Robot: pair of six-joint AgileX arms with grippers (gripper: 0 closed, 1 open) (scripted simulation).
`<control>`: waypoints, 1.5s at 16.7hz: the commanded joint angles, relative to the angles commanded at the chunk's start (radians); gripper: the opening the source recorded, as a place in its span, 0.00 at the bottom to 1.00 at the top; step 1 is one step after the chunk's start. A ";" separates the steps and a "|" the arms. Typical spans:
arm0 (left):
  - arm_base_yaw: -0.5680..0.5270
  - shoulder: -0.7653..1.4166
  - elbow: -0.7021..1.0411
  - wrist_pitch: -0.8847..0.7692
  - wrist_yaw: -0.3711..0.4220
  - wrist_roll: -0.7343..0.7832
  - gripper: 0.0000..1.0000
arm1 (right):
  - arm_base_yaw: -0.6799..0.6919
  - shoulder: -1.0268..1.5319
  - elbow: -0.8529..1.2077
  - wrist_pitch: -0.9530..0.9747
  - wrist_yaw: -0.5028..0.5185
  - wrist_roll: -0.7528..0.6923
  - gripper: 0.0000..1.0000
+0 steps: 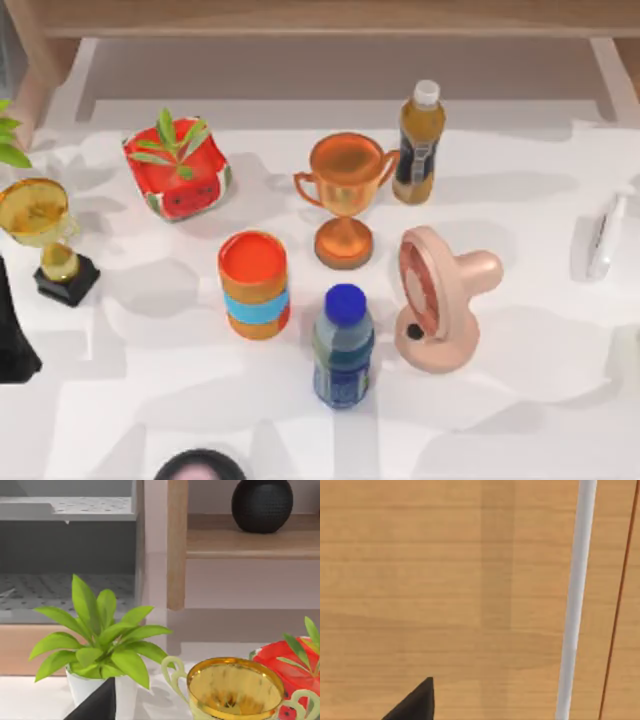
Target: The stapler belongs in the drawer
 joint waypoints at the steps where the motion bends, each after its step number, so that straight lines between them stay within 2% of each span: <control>1: 0.000 0.000 0.000 0.000 0.000 0.000 1.00 | 0.002 0.007 0.017 -0.008 0.003 0.000 1.00; 9: 0.000 0.000 0.000 0.000 0.000 0.000 1.00 | 0.017 0.048 0.104 -0.055 0.019 -0.001 1.00; 22: 0.000 0.000 0.000 0.000 0.000 0.000 1.00 | 0.017 0.048 0.104 -0.055 0.019 -0.001 0.02; 25: 0.000 0.000 0.000 0.000 0.000 0.000 1.00 | 0.017 0.048 0.104 -0.055 0.019 -0.001 0.00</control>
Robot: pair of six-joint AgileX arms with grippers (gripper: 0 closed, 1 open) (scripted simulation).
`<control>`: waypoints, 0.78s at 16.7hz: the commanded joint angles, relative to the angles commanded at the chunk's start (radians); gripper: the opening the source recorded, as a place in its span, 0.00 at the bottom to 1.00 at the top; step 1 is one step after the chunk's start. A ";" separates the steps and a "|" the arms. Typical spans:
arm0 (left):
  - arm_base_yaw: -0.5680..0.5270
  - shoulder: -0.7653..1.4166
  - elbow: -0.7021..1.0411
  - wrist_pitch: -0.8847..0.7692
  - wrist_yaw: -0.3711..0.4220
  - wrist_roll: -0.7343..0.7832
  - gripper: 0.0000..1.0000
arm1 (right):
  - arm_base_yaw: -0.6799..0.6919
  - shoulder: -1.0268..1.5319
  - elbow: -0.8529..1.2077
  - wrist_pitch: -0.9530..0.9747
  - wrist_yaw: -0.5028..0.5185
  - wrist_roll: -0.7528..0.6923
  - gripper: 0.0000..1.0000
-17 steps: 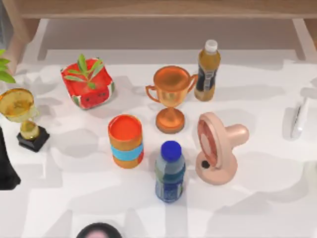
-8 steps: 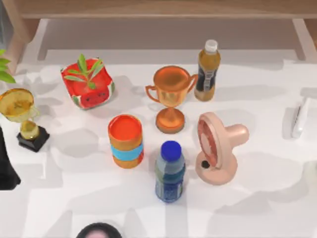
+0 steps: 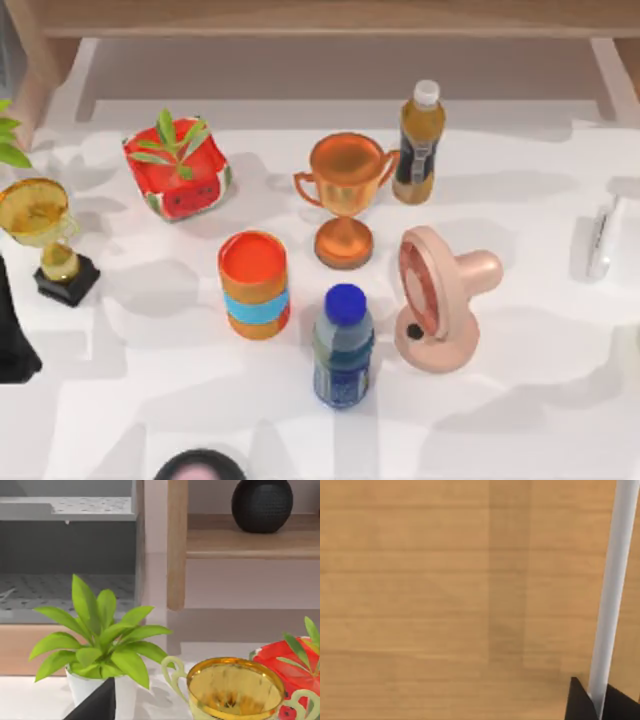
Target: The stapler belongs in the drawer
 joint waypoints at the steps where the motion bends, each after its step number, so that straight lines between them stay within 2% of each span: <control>1: 0.000 0.000 0.000 0.000 0.000 0.000 1.00 | 0.000 0.000 0.000 0.000 0.000 0.000 0.00; 8: 0.000 0.000 0.000 0.000 0.000 0.000 1.00 | -0.010 -0.009 -0.017 0.010 -0.001 0.001 0.00; 13: 0.000 0.000 0.000 0.000 0.000 0.000 1.00 | -0.050 -0.082 -0.194 0.100 -0.042 0.007 0.00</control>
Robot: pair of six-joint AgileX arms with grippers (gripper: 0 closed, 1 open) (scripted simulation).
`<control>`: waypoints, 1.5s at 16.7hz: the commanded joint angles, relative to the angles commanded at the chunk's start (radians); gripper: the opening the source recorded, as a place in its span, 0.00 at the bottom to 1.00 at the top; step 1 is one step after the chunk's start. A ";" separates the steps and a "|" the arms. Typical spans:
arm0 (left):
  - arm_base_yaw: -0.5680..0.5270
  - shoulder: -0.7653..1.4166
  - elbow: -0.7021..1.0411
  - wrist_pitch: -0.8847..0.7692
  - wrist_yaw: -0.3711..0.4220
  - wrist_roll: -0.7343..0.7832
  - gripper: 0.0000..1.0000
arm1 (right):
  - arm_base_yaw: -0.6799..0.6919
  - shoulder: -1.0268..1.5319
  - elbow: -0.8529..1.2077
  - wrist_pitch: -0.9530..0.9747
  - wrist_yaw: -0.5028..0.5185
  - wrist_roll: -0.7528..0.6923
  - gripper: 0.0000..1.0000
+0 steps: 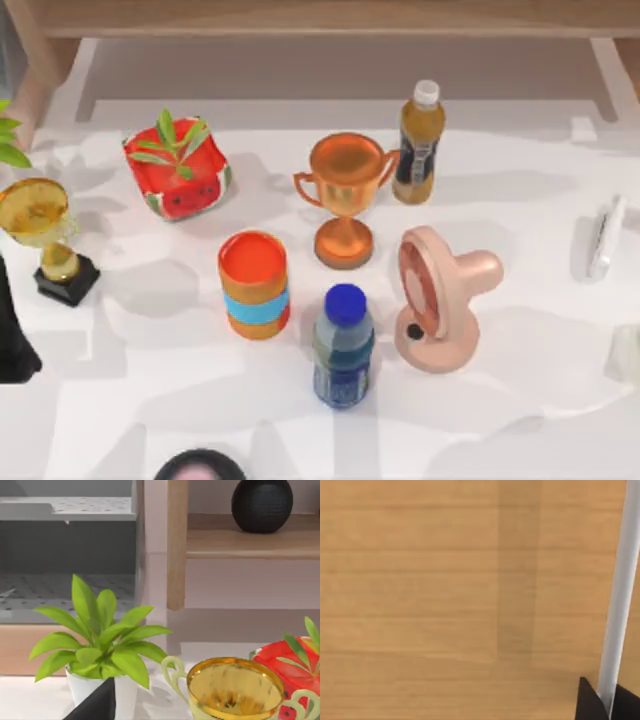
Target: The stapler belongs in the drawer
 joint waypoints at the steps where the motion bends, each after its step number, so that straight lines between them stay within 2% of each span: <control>1: 0.000 0.000 0.000 0.000 0.000 0.000 1.00 | -0.008 -0.015 -0.037 0.020 -0.010 0.000 0.00; 9: 0.000 0.000 0.000 0.000 0.000 0.000 1.00 | -0.023 -0.043 -0.097 0.063 -0.031 -0.001 0.00; 15: 0.000 0.000 0.000 0.000 0.000 0.000 1.00 | -0.093 -0.123 -0.298 0.176 -0.102 -0.001 0.00; 21: 0.000 0.000 0.000 0.000 0.000 0.000 1.00 | -0.104 -0.134 -0.323 0.198 -0.113 -0.001 0.00; 25: 0.000 0.000 0.000 0.000 0.000 0.000 1.00 | -0.149 -0.160 -0.411 0.251 -0.166 0.000 0.00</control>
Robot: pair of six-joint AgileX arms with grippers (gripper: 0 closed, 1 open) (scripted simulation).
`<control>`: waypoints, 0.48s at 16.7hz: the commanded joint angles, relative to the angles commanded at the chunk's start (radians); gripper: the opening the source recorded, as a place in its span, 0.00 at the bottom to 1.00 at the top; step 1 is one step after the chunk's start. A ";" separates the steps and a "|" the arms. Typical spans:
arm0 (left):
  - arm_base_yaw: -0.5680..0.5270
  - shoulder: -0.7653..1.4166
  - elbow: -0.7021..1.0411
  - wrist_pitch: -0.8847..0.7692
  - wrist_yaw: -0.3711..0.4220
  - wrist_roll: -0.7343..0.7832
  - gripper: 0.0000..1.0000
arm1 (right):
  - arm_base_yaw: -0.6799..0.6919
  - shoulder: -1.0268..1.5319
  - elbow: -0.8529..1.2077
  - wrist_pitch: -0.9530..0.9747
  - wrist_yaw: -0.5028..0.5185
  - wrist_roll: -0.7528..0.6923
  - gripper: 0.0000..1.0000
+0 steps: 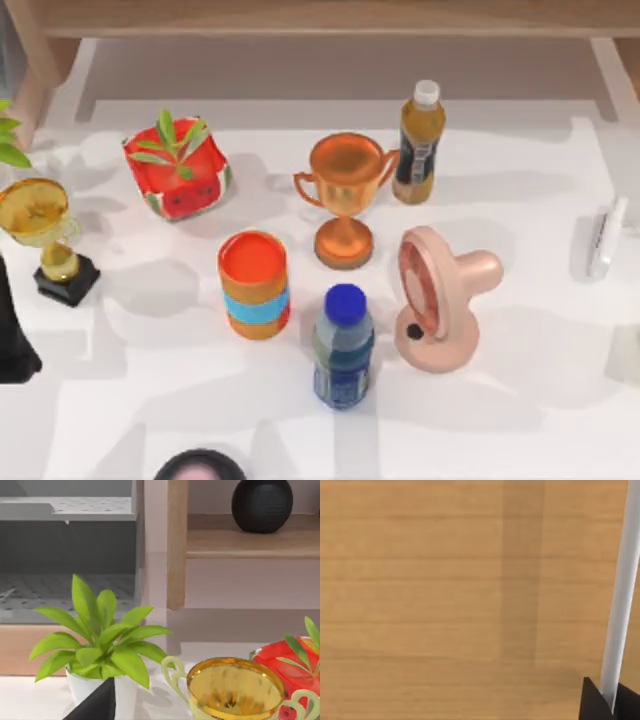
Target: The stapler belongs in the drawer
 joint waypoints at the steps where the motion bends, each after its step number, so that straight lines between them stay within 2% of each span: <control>1: 0.000 0.000 0.000 0.000 0.000 0.000 1.00 | -0.018 -0.012 -0.029 0.020 -0.016 -0.001 0.00; 4: 0.000 0.000 0.000 0.000 0.000 0.000 1.00 | -0.067 -0.045 -0.110 0.075 -0.061 0.000 0.00; 8: 0.000 0.000 0.000 0.000 0.000 0.000 1.00 | -0.076 -0.050 -0.125 0.085 -0.069 0.000 0.00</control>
